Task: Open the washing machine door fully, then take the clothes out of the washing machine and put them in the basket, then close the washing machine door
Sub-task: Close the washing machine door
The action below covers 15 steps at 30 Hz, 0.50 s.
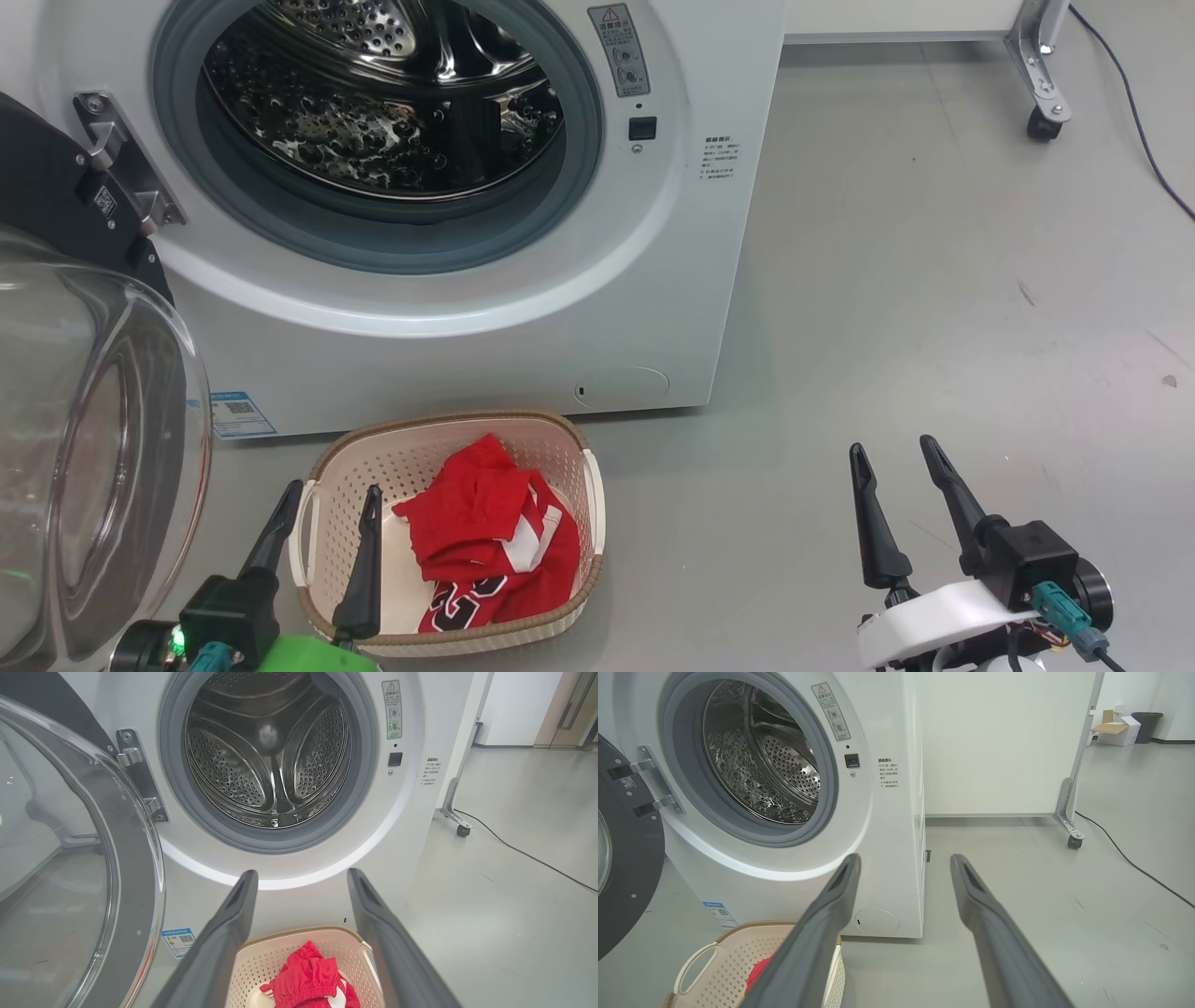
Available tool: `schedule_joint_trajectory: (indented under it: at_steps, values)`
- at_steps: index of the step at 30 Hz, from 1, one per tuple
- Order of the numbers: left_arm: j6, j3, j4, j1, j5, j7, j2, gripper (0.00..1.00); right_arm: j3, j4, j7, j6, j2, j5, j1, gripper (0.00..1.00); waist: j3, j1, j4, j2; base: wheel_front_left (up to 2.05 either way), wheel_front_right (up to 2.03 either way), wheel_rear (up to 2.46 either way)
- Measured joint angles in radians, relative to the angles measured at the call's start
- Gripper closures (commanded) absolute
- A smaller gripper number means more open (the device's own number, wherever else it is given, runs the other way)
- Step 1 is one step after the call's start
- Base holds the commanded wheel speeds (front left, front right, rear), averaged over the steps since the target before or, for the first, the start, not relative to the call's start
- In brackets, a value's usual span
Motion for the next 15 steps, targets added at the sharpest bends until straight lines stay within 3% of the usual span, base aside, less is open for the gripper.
schedule_joint_trajectory:
  at_steps: [15]
  values:
    - [0.001, -0.005, -0.009, 0.0, 0.0, 0.004, 0.0, 0.0, -0.007, -0.001, 0.0, -0.002, 0.0, 0.001, -0.001, 0.0, 0.004, 0.0, 0.012, 0.0, 0.0, 0.0, 0.0]
